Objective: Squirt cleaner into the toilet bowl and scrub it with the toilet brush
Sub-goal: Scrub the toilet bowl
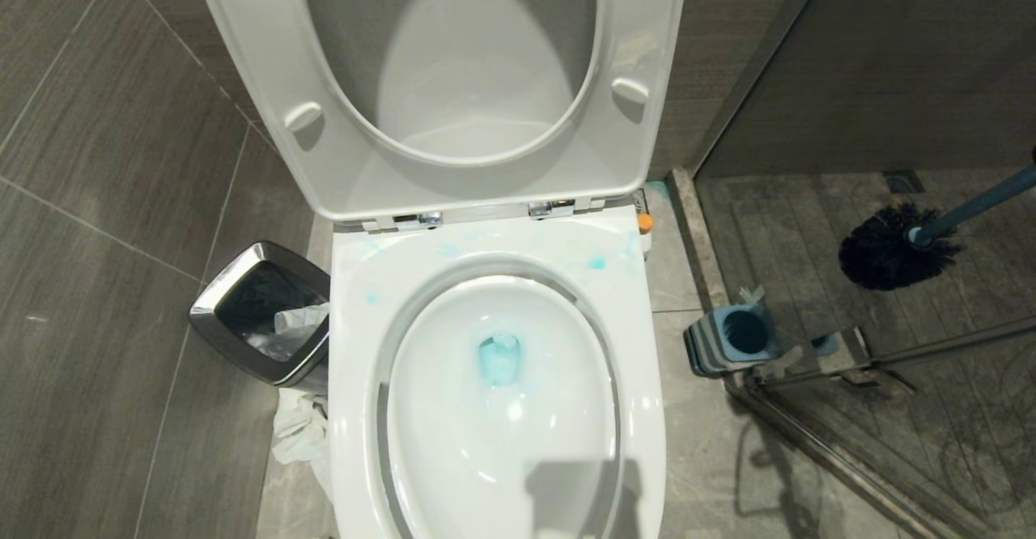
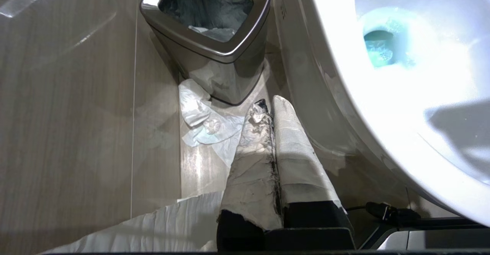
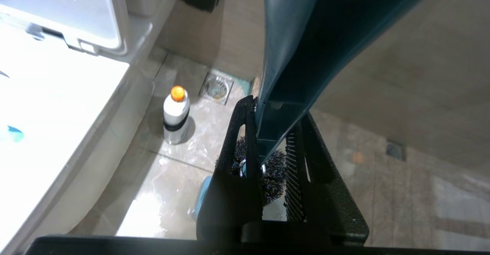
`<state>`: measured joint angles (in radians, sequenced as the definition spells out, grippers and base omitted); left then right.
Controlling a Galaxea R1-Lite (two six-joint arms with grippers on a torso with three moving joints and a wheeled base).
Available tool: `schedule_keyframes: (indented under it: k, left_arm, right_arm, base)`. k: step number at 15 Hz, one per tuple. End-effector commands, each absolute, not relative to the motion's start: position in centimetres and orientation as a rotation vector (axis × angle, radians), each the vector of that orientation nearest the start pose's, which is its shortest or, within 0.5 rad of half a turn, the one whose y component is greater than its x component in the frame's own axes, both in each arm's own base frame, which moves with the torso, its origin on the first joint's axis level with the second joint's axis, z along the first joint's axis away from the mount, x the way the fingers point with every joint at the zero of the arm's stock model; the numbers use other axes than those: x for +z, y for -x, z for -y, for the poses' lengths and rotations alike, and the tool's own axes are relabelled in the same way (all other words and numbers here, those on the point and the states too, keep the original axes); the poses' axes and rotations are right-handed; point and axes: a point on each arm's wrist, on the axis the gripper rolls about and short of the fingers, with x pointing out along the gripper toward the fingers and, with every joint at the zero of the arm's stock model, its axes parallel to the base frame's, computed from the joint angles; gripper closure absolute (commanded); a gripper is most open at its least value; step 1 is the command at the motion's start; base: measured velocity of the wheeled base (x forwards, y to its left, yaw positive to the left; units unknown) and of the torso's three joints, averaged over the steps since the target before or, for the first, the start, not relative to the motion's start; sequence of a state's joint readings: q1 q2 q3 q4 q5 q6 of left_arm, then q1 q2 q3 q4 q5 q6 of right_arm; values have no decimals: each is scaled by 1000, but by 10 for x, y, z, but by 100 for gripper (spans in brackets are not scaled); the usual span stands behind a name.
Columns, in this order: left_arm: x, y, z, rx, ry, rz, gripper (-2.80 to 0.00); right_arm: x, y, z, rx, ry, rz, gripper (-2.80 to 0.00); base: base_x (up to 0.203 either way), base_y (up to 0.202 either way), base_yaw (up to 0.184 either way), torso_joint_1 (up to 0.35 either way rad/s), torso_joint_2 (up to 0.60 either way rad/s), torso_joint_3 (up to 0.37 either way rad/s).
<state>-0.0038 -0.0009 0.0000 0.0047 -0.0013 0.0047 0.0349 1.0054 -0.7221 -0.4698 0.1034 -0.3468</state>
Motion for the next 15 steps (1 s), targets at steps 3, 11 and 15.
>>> schedule_keyframes:
  k: [3,11,15]
  left_arm:
    - [75,23,0,-6,-5,-5,0]
    - [75,23,0,-6,-5,-5,0]
    - [75,23,0,-6,-3,-5,0]
  right_arm:
    - [296,-131,-8,113,353,208,0]
    - [299,-145,-17,173,346,202,0]
    - [298,-158,-34,211,334,177,0]
  base:
    - [0,0,0,3,2,203]
    - [0,0,0,0,0,204]
    - [0,0,0,4,0,202]
